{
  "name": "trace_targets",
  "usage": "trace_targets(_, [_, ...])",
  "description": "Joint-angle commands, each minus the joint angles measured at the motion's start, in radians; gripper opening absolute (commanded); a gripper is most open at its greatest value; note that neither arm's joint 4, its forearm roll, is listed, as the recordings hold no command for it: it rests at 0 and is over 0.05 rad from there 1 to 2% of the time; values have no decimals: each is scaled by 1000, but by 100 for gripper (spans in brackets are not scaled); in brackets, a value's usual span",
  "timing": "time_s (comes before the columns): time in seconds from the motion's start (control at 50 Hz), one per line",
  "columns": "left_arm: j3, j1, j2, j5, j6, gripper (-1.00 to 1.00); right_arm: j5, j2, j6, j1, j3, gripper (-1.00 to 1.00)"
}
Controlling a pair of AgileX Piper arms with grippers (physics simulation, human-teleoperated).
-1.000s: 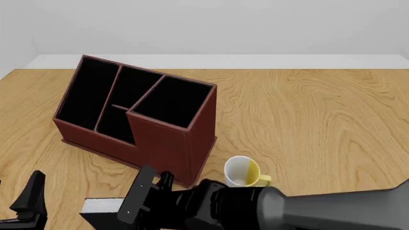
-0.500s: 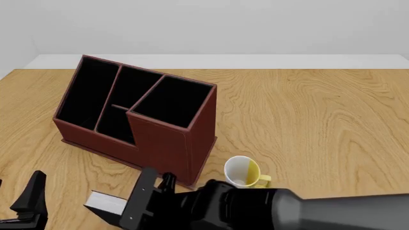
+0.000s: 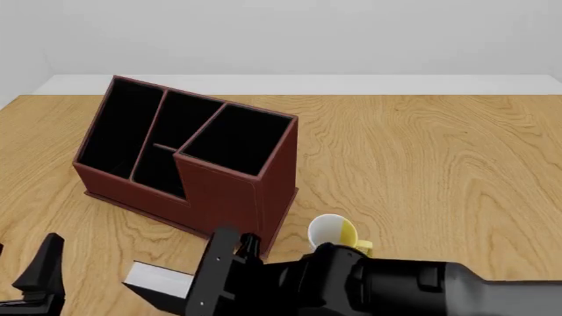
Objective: Pick up the book and place it in the right compartment of the caddy.
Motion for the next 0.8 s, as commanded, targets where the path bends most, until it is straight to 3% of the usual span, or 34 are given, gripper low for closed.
trace_targets(0.02, [-3, -12, 0, 12, 3, 100, 60, -111, 20, -5, 7, -100])
trace_targets(0.32, [-27, -55, 0, 35, 6, 100, 109, -219, 44, -45, 30, -100])
trace_targets(0.46, [-27, -101, 0, 40, 22, 100, 162, -304, 71, -57, 30, -100])
trace_targets(0.8, [-25, -116, 0, 33, 33, 100, 298, -428, 88, -40, -17, -100])
